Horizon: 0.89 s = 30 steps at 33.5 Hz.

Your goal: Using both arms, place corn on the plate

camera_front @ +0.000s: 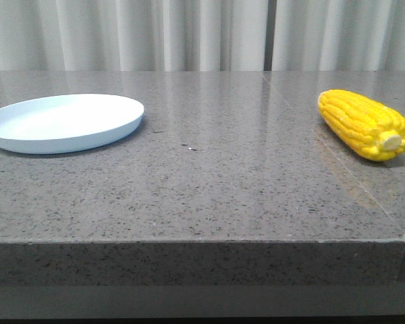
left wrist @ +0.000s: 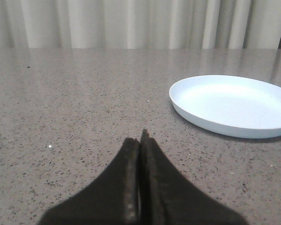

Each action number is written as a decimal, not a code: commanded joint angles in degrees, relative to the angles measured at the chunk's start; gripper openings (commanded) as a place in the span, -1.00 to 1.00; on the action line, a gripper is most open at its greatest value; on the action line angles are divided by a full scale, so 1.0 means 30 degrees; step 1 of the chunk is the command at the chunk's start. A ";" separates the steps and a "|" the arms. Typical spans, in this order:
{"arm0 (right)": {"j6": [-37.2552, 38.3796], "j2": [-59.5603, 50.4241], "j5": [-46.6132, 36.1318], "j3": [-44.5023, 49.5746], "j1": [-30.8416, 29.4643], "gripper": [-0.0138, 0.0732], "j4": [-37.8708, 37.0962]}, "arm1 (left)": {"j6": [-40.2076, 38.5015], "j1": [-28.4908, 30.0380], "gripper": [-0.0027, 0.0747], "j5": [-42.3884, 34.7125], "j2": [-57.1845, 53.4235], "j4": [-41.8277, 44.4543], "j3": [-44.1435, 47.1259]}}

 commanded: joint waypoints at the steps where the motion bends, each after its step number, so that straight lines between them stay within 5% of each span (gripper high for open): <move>1: -0.0172 -0.0333 -0.1670 -0.0389 -0.0095 -0.85 0.0023 | -0.0091 0.0007 -0.98 -0.1542 -0.0321 -0.0167 0.0464; 12: -0.0172 -0.0333 -0.2514 -0.0416 -0.0095 -0.85 0.0023 | -0.0091 0.0007 -0.98 -0.2420 -0.0321 -0.0167 0.0428; 22: -0.0172 -0.0333 -0.3097 -0.1694 -0.0095 -0.85 0.0023 | -0.0091 0.0007 -0.98 -0.8956 -0.0321 -0.0167 0.0047; 30: -0.0172 -0.0143 -0.0739 -0.5055 -0.0095 -0.85 0.0023 | -0.0056 0.0007 -0.98 -0.5920 0.0089 -0.0167 -0.3059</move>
